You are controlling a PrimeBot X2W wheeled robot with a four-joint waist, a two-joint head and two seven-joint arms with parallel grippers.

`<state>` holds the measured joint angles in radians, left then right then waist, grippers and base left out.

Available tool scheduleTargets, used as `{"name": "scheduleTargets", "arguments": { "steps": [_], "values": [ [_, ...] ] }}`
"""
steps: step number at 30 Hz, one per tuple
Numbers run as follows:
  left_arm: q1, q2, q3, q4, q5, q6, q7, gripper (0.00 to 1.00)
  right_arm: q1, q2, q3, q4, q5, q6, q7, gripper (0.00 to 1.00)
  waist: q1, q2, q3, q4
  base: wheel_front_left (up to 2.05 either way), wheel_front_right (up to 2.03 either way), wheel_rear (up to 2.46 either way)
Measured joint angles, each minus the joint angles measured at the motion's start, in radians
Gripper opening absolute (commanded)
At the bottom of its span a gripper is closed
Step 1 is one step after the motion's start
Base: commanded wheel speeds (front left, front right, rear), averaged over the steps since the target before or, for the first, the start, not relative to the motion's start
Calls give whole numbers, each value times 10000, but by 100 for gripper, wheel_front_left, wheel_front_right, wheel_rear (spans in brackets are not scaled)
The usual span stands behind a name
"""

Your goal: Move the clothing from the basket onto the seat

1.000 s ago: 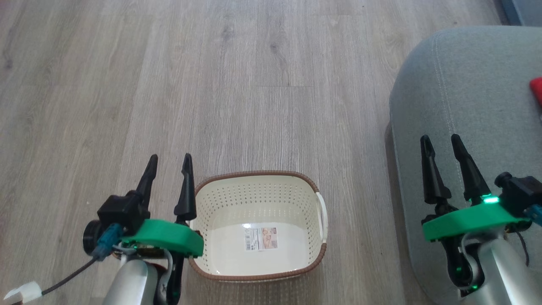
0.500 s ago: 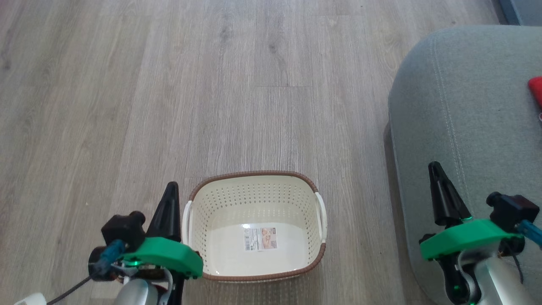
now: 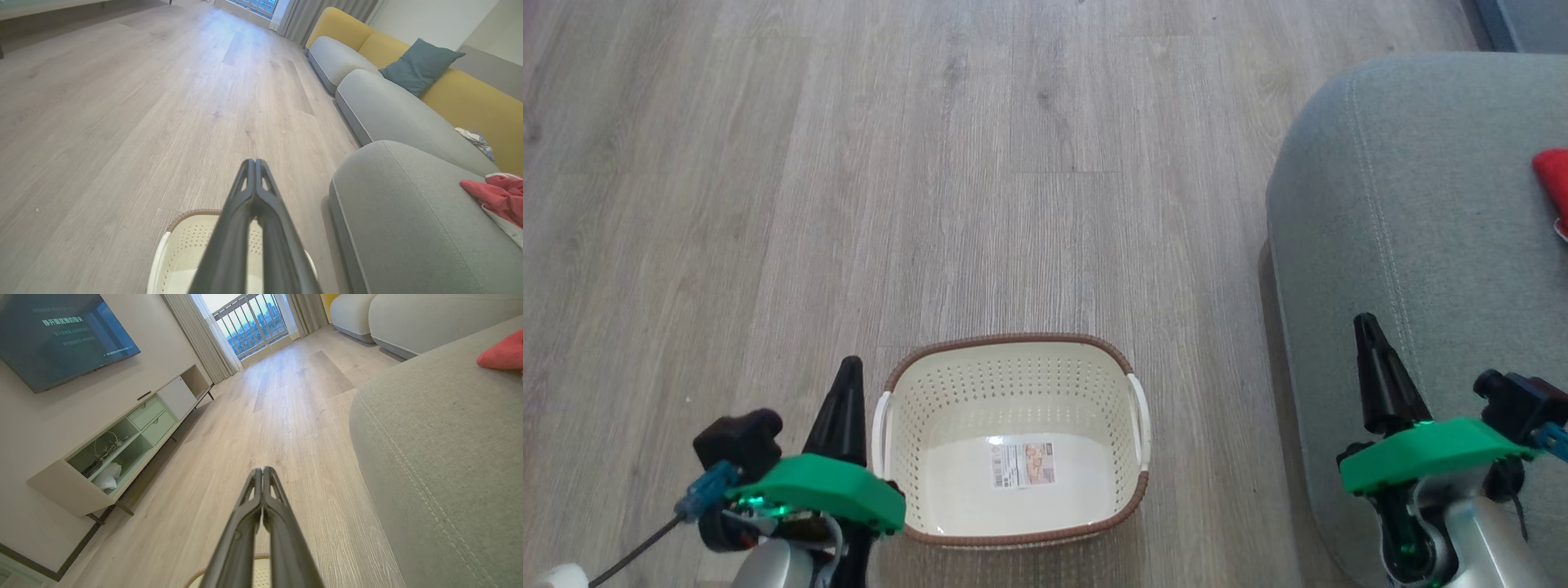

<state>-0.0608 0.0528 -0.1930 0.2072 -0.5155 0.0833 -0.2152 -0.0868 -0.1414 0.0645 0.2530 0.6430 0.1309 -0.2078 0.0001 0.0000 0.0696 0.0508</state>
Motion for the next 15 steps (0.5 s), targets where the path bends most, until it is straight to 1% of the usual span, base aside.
{"name": "scheduleTargets", "arguments": {
  "steps": [9,10,15],
  "values": [
    [0,27,111,61,-974,-121,211,0,1,77,-165,6,809,0,234,0,0,0,-57,-43,0,0,0],
    [0,31,150,63,-1089,-196,247,0,1,79,-190,6,911,0,251,0,0,0,-63,-48,0,0,0],
    [-1,48,278,71,-1534,-284,313,0,1,98,-244,13,1283,0,355,0,0,0,-88,-67,0,0,0]
  ]
}}
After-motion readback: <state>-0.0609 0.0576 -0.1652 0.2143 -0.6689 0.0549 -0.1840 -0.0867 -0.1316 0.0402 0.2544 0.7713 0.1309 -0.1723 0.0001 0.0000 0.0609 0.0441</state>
